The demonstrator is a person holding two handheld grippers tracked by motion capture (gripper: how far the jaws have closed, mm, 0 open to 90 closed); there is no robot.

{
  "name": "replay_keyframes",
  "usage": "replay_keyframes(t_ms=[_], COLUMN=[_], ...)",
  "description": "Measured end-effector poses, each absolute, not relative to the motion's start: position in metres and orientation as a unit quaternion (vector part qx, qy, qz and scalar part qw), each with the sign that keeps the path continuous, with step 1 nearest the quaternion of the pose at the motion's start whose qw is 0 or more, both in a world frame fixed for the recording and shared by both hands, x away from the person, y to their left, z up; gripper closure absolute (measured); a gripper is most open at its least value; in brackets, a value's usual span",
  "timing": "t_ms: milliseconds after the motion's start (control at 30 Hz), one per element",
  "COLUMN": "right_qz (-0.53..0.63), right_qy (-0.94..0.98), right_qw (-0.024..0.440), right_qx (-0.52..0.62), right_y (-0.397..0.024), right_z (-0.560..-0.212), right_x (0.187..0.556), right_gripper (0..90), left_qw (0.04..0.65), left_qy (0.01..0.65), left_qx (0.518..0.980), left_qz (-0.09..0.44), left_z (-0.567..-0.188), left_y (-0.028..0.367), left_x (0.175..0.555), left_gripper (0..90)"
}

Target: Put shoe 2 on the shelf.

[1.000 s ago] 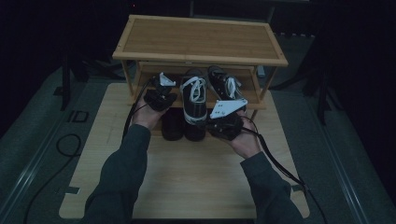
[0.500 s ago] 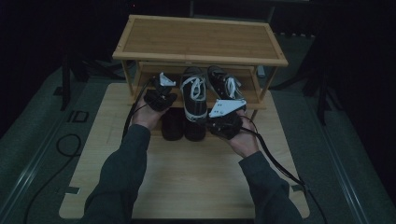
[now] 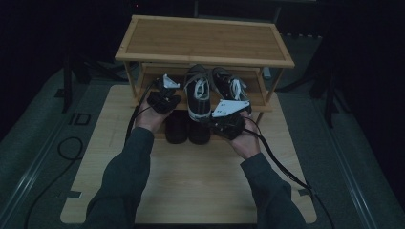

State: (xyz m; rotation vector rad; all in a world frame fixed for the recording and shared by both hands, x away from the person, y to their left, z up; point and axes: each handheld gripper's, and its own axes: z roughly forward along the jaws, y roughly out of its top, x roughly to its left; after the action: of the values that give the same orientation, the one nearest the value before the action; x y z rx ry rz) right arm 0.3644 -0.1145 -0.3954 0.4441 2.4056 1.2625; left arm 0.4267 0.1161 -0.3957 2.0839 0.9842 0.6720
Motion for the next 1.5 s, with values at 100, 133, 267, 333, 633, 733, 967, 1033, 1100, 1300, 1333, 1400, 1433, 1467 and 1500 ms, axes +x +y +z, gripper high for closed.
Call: replay_keyframes(t_ms=[100, 133, 267, 333, 633, 733, 967, 1033, 1100, 1300, 1333, 1400, 1433, 1467, 1500], right_qz=[0.459, 0.458, 0.446, 0.445, 0.454, 0.453, 0.461, 0.463, 0.460, 0.453, 0.453, 0.450, 0.449, 0.449, 0.449], right_qy=[0.853, 0.853, 0.858, 0.858, 0.854, 0.854, 0.850, 0.849, 0.850, 0.851, 0.851, 0.853, 0.853, 0.853, 0.853], right_qw=[0.193, 0.192, 0.203, 0.205, 0.201, 0.202, 0.199, 0.200, 0.202, 0.215, 0.215, 0.216, 0.217, 0.216, 0.216], right_qx=[0.159, 0.159, 0.156, 0.154, 0.157, 0.155, 0.157, 0.158, 0.156, 0.154, 0.155, 0.154, 0.153, 0.154, 0.155], right_y=[-0.113, -0.113, -0.106, -0.103, -0.099, -0.097, -0.096, -0.096, -0.094, -0.089, -0.089, -0.088, -0.088, -0.087, -0.087], right_z=[-0.395, -0.395, -0.395, -0.394, -0.394, -0.396, -0.396, -0.396, -0.395, -0.392, -0.392, -0.393, -0.393, -0.393, -0.394], right_x=[0.365, 0.366, 0.364, 0.364, 0.368, 0.368, 0.370, 0.370, 0.370, 0.370, 0.370, 0.370, 0.370, 0.370, 0.370], right_gripper=[90.0, 90.0, 90.0, 90.0, 90.0, 90.0, 90.0, 90.0, 90.0, 90.0, 90.0, 90.0, 90.0, 90.0, 90.0], left_qw=[0.363, 0.363, 0.362, 0.362, 0.360, 0.362, 0.362, 0.363, 0.363, 0.365, 0.365, 0.365, 0.365, 0.365, 0.365], left_qy=[0.383, 0.383, 0.383, 0.384, 0.382, 0.384, 0.384, 0.384, 0.384, 0.384, 0.384, 0.384, 0.384, 0.384, 0.384], left_qx=[0.809, 0.809, 0.809, 0.808, 0.809, 0.808, 0.807, 0.807, 0.807, 0.806, 0.806, 0.807, 0.807, 0.806, 0.807], left_qz=[0.260, 0.260, 0.262, 0.261, 0.266, 0.263, 0.265, 0.263, 0.264, 0.263, 0.263, 0.263, 0.263, 0.263, 0.263], left_z=[-0.396, -0.396, -0.396, -0.396, -0.396, -0.396, -0.396, -0.396, -0.396, -0.396, -0.396, -0.396, -0.396, -0.396, -0.396], left_y=[0.116, 0.116, 0.116, 0.116, 0.115, 0.116, 0.115, 0.116, 0.116, 0.116, 0.116, 0.116, 0.116, 0.116, 0.116], left_x=[0.427, 0.427, 0.426, 0.426, 0.426, 0.426, 0.426, 0.426, 0.426, 0.426, 0.426, 0.426, 0.426, 0.426, 0.426], left_gripper=[90.0, 90.0, 90.0, 90.0, 90.0, 90.0, 90.0, 90.0, 90.0, 90.0, 90.0, 90.0, 90.0, 90.0, 90.0])
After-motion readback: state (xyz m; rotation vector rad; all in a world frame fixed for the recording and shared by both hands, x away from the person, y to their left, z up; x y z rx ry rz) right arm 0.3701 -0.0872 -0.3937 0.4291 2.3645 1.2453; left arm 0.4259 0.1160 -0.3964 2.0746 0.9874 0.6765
